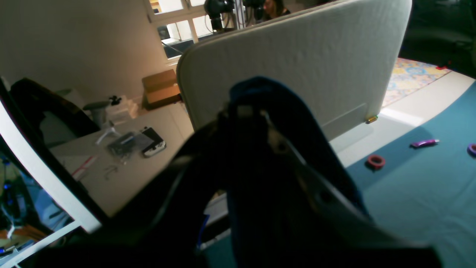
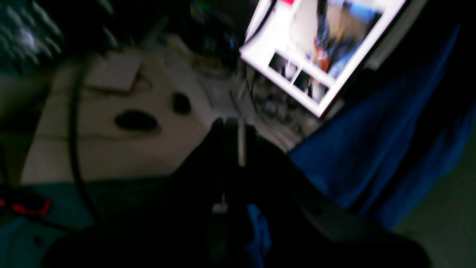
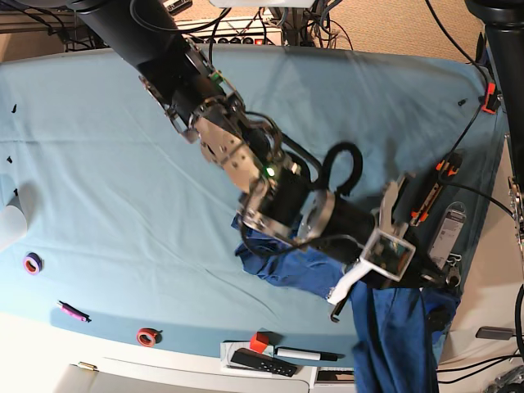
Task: Layout the t-shirt on the table in an organized manner, then fold the t-shirt properly
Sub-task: 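Swing the hanging blue shirt with the right gripper across the table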
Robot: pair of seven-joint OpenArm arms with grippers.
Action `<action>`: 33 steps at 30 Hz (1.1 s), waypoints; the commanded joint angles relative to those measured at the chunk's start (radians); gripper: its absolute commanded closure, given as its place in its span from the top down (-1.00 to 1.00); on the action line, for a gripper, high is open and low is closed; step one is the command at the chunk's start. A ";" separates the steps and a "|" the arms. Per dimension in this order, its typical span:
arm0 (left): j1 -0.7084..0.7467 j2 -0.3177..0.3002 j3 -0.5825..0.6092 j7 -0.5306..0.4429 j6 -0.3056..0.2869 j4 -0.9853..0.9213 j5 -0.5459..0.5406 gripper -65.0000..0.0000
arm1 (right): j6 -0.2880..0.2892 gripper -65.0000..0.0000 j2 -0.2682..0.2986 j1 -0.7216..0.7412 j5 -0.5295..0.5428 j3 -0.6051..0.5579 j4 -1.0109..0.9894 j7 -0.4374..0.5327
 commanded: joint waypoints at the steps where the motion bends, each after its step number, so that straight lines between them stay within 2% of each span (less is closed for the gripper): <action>1: -0.049 -0.006 -0.008 -0.019 -0.008 0.014 -0.023 -1.00 | -0.002 -1.00 -0.012 0.022 0.010 0.006 0.036 0.040; 5: -0.048 -0.008 -0.008 0.037 -0.010 0.014 -0.064 -1.00 | -0.002 -1.00 -0.012 0.021 0.012 0.006 0.106 0.064; 10: -0.042 -0.024 -0.008 0.041 -0.010 0.014 -0.064 -1.00 | -0.007 -1.00 -0.012 0.021 -0.035 0.007 0.183 0.085; 13: -0.030 -0.036 -0.008 0.041 -0.003 0.014 -0.064 -1.00 | -0.050 -1.00 -0.012 0.021 -0.099 0.010 0.233 0.085; 15: -0.021 -0.039 -0.008 0.042 -0.004 0.014 -0.064 -1.00 | -0.128 -1.00 -0.012 0.021 -0.167 0.010 0.268 0.085; 17: -0.010 -0.042 -0.008 0.041 -0.003 0.014 -0.064 -1.00 | -0.238 -1.00 -0.012 0.021 -0.230 0.010 0.297 0.077; 19: 0.003 -0.041 -0.008 0.041 -0.003 0.014 -0.064 -1.00 | -0.325 -1.00 -0.012 0.021 -0.286 0.010 0.309 0.060; 24: 0.036 -0.040 -0.008 0.040 -0.003 0.014 -0.064 -1.00 | -0.513 -1.00 -0.012 0.008 -0.340 0.008 0.307 0.030; 26: 0.047 -0.041 -0.008 0.040 -0.004 0.014 -0.064 -1.00 | -0.560 -1.00 -0.012 -0.008 -0.340 0.008 0.307 0.025; 29: 0.055 -0.038 -0.008 0.040 -0.003 0.014 -0.064 -1.00 | -0.544 -1.00 -0.012 -0.024 -0.296 -0.004 0.307 0.026; 30: 0.054 -0.035 -0.008 0.040 -0.003 0.014 -0.064 -1.00 | -0.500 -1.00 -0.012 -0.024 -0.284 -0.020 0.307 0.033; 33: 0.054 -0.035 -0.008 0.036 -0.003 0.014 -0.063 -1.00 | -0.317 -1.00 -0.012 -0.023 -0.247 -0.110 0.307 0.065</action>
